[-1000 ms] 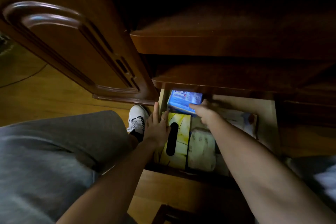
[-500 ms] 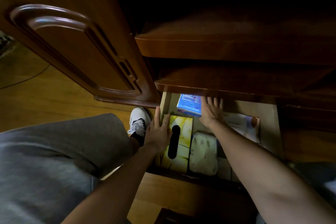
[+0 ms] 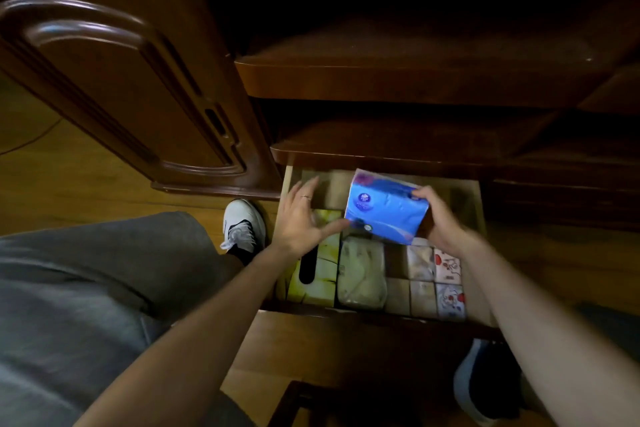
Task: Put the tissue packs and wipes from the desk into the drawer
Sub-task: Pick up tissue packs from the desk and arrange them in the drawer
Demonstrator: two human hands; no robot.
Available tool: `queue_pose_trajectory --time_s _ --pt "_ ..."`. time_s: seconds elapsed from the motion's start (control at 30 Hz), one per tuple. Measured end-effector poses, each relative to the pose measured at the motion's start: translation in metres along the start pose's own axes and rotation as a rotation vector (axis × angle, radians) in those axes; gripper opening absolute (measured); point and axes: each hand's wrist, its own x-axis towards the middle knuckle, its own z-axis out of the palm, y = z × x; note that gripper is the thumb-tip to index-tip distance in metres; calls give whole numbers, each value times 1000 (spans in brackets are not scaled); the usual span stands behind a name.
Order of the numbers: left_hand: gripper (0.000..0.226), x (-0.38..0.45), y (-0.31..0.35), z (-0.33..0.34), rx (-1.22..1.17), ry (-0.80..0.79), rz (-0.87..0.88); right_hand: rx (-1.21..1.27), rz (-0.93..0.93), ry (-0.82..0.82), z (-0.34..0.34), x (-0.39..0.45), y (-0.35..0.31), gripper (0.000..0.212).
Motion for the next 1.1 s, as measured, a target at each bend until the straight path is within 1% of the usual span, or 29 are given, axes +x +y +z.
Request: queue_pose_trajectory --time_s 0.03,0.07,0.1,0.13,0.17,0.2,0.23,0.27,0.3,0.37,0.4,0.47,0.5,0.57,0.63,0.67,0.7,0.73,0.8,0.83,0.87,0.9,1.0,1.1 --pt "114 0 9 1 -181 -121 -33 37 18 -38 -2 -6 -3 37" --pt "109 1 18 3 -362 -235 -72 52 41 -94 -2 -12 -6 46" --pt "98 3 24 6 -503 -300 -102 48 65 -152 -1 -17 -10 58" --pt "83 6 30 9 -601 -305 -137 45 79 -195 2 -22 -13 70" --pt "72 10 35 11 -664 -264 -180 56 75 -235 5 -26 -17 79" --pt "65 14 39 11 -694 -194 -221 63 54 -266 7 -28 -19 85" --pt "59 18 40 10 -696 -120 -259 45 30 -302 7 -28 -20 86" --pt "54 22 39 9 -673 -66 -297 1 16 -328 8 -28 -20 85" --pt "51 24 36 6 -618 -46 -340 -44 14 -335 8 -26 -16 84" --pt "56 28 27 5 -399 -70 -412 -85 44 -322 10 -19 -6 82" --pt "60 29 21 7 -227 -70 -391 -72 58 -313 11 -13 0 74" --pt "70 28 4 13 83 23 -243 -25 90 -270 14 -1 10 57" --pt "72 24 -4 14 180 94 -170 -4 99 -231 16 5 14 51" --pt "68 19 -21 11 287 207 -88 60 89 -115 18 18 20 46" --pt "70 14 -40 9 380 197 -48 102 48 2 24 34 24 36" --pt "75 12 -48 10 427 156 -31 85 16 55 29 42 23 28" --pt "80 9 -55 11 457 107 -21 62 -15 95 36 49 22 25" --pt "84 7 -60 12 469 58 -22 38 -49 125 44 58 22 31" --pt "89 5 -67 15 506 -9 -21 -30 -113 180 58 73 21 57" --pt "90 4 -69 15 532 -26 -21 -114 -145 207 65 79 19 67" --pt "91 5 -70 15 553 -43 -25 -209 -170 213 72 83 18 72" --pt "90 6 -69 15 571 -63 -31 -270 -182 196 79 88 17 74" --pt "90 7 -66 15 622 -121 -62 -387 -157 57 103 94 23 76" --pt "90 7 -63 15 640 -125 -74 -546 -126 7 112 100 30 79"
